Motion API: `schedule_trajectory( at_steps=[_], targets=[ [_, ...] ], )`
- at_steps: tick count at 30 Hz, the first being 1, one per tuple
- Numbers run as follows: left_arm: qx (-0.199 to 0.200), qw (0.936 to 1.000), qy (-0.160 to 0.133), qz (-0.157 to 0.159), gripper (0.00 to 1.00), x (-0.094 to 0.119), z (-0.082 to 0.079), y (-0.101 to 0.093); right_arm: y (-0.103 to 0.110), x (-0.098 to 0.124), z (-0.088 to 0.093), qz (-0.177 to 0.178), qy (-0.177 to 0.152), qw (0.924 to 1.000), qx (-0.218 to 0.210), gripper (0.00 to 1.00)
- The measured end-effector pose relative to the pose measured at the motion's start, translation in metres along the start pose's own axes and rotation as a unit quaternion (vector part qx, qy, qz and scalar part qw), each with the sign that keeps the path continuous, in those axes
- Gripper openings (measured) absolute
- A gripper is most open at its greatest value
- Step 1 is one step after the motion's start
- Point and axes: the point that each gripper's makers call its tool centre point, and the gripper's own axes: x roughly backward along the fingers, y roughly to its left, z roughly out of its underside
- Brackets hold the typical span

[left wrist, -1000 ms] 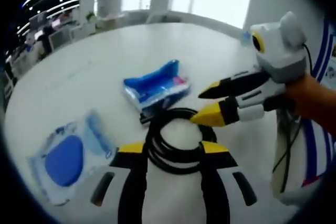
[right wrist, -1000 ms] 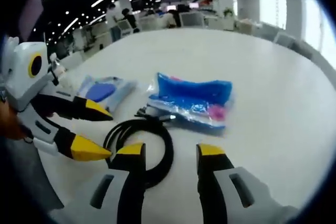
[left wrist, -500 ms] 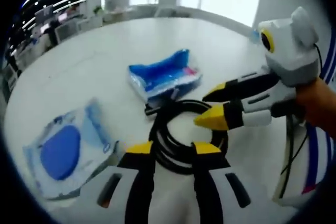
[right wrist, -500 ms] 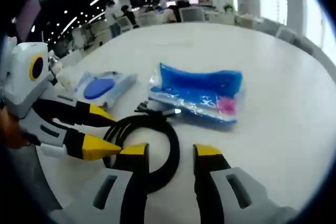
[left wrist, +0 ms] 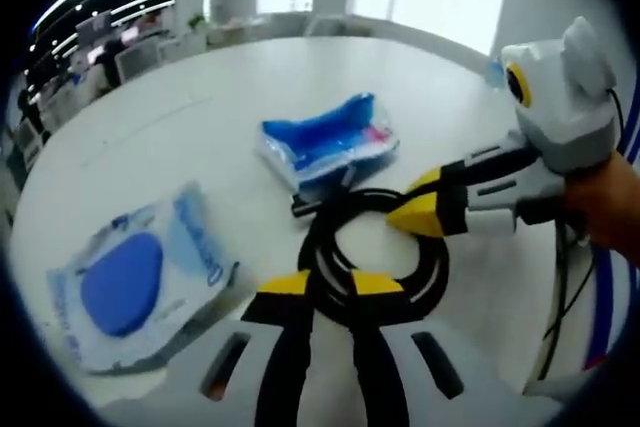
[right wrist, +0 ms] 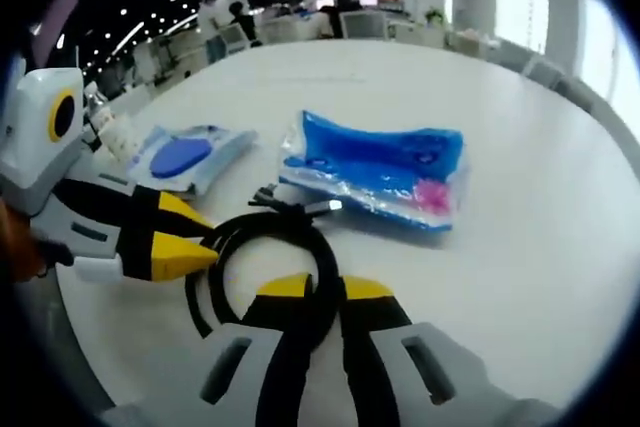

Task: Arrange the tabletop items into an orderly group along one side of the table until the central work area is clear of visible clutter.

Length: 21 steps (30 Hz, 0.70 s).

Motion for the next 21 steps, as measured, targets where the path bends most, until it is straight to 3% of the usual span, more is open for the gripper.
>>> schedule_trajectory(
  at_steps=[7,21],
  targets=[
    [0.010,0.9999,0.004,0.004,0.03,0.006,0.003,0.001,0.000,0.008,-0.003,-0.001,-0.012,0.9998,-0.015,0.06],
    [0.035,0.9993,-0.009,0.009,0.03,0.044,0.011,0.005,0.034,0.028,-0.012,-0.039,-0.026,0.9981,-0.040,0.05]
  ],
)
